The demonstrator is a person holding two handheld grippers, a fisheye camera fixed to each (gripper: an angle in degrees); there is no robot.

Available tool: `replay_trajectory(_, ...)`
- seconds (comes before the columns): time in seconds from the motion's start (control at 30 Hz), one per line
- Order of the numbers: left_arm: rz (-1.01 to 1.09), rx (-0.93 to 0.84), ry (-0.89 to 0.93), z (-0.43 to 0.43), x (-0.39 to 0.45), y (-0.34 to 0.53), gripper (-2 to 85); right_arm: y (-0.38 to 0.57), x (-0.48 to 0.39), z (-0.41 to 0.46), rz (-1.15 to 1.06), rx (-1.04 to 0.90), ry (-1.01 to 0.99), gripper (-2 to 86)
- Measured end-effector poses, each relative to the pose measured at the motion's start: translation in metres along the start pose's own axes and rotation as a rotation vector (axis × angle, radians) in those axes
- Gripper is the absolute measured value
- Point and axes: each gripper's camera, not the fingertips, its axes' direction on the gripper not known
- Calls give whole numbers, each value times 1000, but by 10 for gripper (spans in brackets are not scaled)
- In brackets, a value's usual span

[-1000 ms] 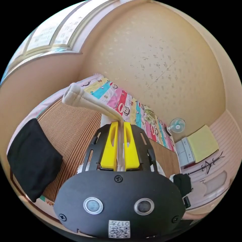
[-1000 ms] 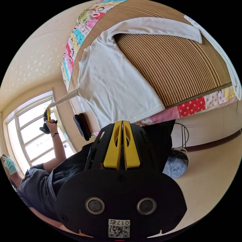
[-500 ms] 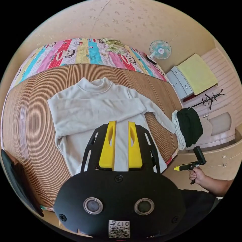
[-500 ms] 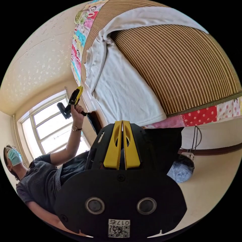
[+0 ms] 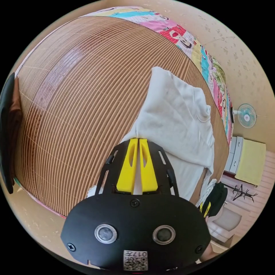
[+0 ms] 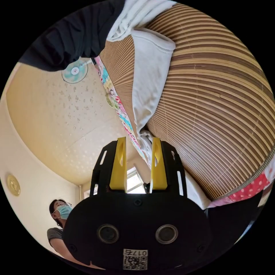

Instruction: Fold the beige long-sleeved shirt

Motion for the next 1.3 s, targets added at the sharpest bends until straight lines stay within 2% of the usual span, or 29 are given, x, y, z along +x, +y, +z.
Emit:
replay_trajectory(0.1,-124,60,14,-8,-5,3,-5,-23,2,7,52,127,-19,134)
replay_trajectory(0.23,-435,128,314,-4,-55,26,-8,-36,-1,4,94,332,-107,102)
replay_trajectory(0.3,-479,141,355,-6,-67,33,-8,-31,-17,3,75,472,-227,53)
replay_trajectory(0.37,-419,142,315,-16,-65,34,-8,-34,-44,11,-3,465,-255,30)
replay_trajectory(0.5,-228,101,190,-35,-52,41,-4,-29,-150,56,-350,285,-93,15)
replay_trajectory(0.57,-174,95,188,-41,-50,51,0,-20,-179,83,-423,195,-13,17)
replay_trajectory(0.6,-151,88,181,-44,-49,58,3,-18,-179,99,-384,146,46,21)
replay_trajectory(0.67,-120,62,178,-43,-48,69,11,-24,-150,120,-237,78,150,35)
replay_trajectory(0.77,-97,29,193,-40,-47,85,35,-30,-66,141,2,38,297,102)
replay_trajectory(0.83,-80,25,194,-39,-46,95,39,-28,-18,145,88,52,271,126)
replay_trajectory(0.93,-114,25,215,-42,-54,101,41,-27,27,125,142,226,146,123)
replay_trajectory(1.0,-141,33,257,-44,-64,103,41,-36,39,113,100,350,60,86)
replay_trajectory(1.1,-157,44,258,-52,-78,102,42,-52,24,107,98,425,120,50)
replay_trajectory(1.17,-164,51,251,-58,-87,102,41,-56,-18,117,-19,414,190,39)
replay_trajectory(1.23,-161,65,247,-67,-97,103,41,-46,-84,142,-271,360,290,32)
replay_trajectory(1.3,-149,69,228,-73,-100,104,41,0,-176,197,-646,254,452,27)
